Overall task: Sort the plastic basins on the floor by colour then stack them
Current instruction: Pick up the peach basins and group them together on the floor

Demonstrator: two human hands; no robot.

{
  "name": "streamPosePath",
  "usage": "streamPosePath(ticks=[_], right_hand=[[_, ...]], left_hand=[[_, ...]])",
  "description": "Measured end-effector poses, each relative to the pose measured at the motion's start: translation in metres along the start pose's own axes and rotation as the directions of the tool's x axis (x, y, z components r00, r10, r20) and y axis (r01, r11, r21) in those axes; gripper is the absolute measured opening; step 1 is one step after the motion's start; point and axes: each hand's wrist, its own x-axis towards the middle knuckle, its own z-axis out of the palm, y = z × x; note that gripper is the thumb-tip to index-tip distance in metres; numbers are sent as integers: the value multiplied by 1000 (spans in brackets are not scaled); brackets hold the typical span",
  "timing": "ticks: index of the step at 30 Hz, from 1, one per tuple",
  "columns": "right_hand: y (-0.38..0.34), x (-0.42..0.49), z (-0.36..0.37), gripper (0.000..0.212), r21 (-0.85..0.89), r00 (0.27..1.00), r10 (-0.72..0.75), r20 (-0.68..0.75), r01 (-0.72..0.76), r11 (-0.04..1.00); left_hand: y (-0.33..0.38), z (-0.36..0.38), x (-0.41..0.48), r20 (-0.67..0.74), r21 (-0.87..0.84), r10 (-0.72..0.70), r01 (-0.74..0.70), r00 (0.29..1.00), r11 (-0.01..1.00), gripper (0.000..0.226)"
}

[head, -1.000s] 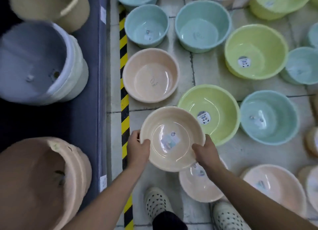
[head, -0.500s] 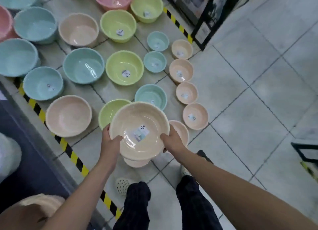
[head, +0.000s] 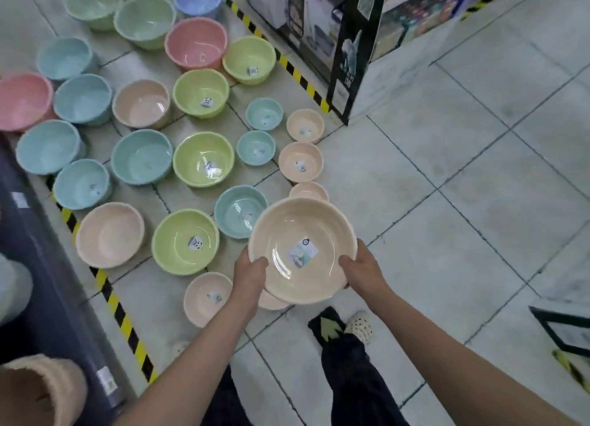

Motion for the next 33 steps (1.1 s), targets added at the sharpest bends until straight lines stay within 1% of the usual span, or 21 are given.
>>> streamPosePath(ticks=[3, 6, 10, 13, 19, 25, 27, 33], right_hand=[[0, 12, -55, 40, -30, 999, -23, 45, 25, 999], [-2, 22, -90, 37, -36, 997, -33, 69, 36, 999], [-12, 41, -117, 33, -86, 991, -59, 120, 69, 994], [-24, 58, -126, 31, -120, 989, -70, 132, 86, 989], [-66, 97, -129, 33, -222, 986, -62, 156, 97, 970], [-118, 145, -104, 35, -296, 974, -42, 222, 108, 949], [-135, 162, -94, 33, -329, 972, -25, 234, 104, 939], [-181, 223, -62, 32, -358, 969, -12, 249, 104, 928]], left_hand=[[3, 50, -24, -36, -22, -29, 28, 999, 999, 41], [10, 84, -38, -81, -52, -52, 48, 995, 997, 40], [21, 111, -37, -126, -96, -58, 46, 990, 994, 39], [31, 122, -27, -132, -132, -73, 55, 989, 990, 40], [56, 129, -2, -135, -232, -90, 57, 987, 971, 44], [88, 117, 35, -170, -322, -139, 78, 976, 944, 43], [98, 112, 53, -171, -329, -157, 94, 973, 940, 43], [132, 103, 119, -212, -348, -171, 89, 962, 933, 39]])
